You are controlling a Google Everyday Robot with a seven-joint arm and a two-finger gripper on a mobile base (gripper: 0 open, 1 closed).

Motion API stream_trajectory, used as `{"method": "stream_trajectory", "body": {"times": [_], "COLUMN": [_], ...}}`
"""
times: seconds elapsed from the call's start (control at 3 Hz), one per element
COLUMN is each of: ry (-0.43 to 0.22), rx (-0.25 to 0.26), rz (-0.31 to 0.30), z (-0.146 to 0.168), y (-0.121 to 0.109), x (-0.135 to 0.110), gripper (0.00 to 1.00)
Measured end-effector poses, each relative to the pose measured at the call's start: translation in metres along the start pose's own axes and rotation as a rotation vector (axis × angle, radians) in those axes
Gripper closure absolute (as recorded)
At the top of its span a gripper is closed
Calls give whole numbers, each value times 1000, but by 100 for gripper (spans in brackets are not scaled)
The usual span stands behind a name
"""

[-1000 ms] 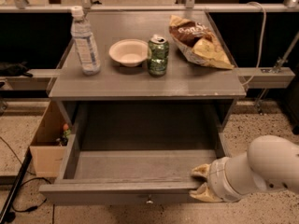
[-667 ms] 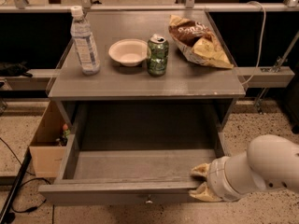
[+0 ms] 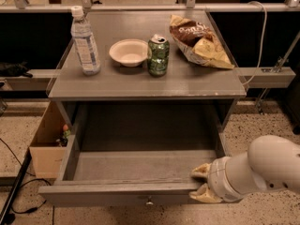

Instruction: Open top drawer

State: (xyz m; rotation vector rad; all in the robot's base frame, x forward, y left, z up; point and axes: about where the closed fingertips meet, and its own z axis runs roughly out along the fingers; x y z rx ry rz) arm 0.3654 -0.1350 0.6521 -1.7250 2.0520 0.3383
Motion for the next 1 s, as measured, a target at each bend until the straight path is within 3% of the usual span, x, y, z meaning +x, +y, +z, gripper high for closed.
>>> {"method": "stream_trajectory", "body": {"times": [0.33, 0.67, 1.0], "ry": [0, 0, 0], "rx": [0, 0, 0], "rz": [0, 0, 0], "z": [0, 0, 0], "y": [0, 0, 0], "x": [0, 0, 0], "gripper": [6, 0, 0]}}
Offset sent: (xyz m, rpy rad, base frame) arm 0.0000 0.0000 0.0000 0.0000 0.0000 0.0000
